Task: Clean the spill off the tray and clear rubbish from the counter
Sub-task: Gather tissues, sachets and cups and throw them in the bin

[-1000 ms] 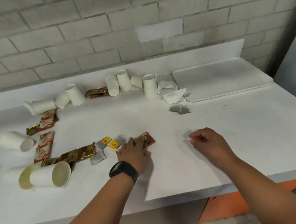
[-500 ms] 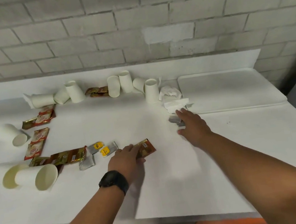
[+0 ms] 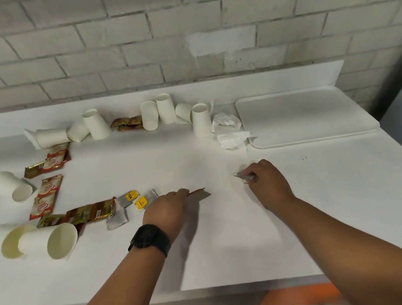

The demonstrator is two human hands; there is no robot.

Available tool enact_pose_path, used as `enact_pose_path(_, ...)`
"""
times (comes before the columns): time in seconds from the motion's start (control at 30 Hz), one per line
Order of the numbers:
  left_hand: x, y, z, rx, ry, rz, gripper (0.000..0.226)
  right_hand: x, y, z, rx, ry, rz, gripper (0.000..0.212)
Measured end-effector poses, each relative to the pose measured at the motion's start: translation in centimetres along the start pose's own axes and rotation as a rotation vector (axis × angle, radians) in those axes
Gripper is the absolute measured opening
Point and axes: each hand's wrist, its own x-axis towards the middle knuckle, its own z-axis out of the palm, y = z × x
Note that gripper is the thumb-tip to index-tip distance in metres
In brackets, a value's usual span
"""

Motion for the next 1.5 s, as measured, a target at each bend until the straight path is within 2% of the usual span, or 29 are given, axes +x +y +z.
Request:
enact_pose_path(0.13, -0.1, 0.8, -0.4, -0.243, 0.094, 0.030, 0.030, -2.9, -0.7, -1.1, 0.342, 0.075, 0.216, 0.013)
enact_pose_path(0.23, -0.6, 2.5, -0.9, -0.442, 0.120, 0.057, 0.025, -5.5, -1.5, -2.4, 0.652, 0.115, 0.355, 0.017)
enact_pose_path(0.3, -0.9, 3.8, -1.2, -0.572, 0.122, 0.043, 0.024, -7.1, -1.9, -3.3, 0.732, 0.150, 0.393, 0.018)
enact_pose_path(0.4, -1.6, 5.9, -1.0, -0.754, 0.039, 0.007, 0.018, -9.6, -1.6, -4.3, 0.779, 0.199, 0.415, 0.018)
enact_pose_path(0.57, -3.5, 9.4, -0.7, -0.916, -0.109, -0.001, 0.016, -13.9, -0.1, -6.3, 0.867, 0.271, 0.427, 0.019)
enact_pose_path(0.8, -6.6, 17.3, -0.2, -0.896, -0.216, 0.154, 0.012, -20.6, 4.7, -9.9, 0.897, 0.393, 0.453, 0.023)
enact_pose_path(1.07, -12.1, 29.9, 2.6, -0.829, -0.356, 0.366, 0.013, -30.9, 14.2, -14.7, 0.922, 0.511, 0.675, 0.020)
enact_pose_path(1.2, -14.7, 35.1, 6.3, -0.811, -0.531, 0.328, 0.013, -37.0, 20.9, -15.4, 0.845, 0.489, 0.942, 0.019)
enact_pose_path(1.33, -16.1, 37.4, 10.4, -0.684, -0.612, 0.276, 0.010, -42.6, 27.2, -14.0, 0.804, 0.424, 1.214, 0.019)
enact_pose_path(1.5, -17.3, 39.3, 14.8, -0.564, -0.700, 0.166, 0.019, -44.1, 32.6, -12.5, 0.857, 0.458, 1.321, 0.018)
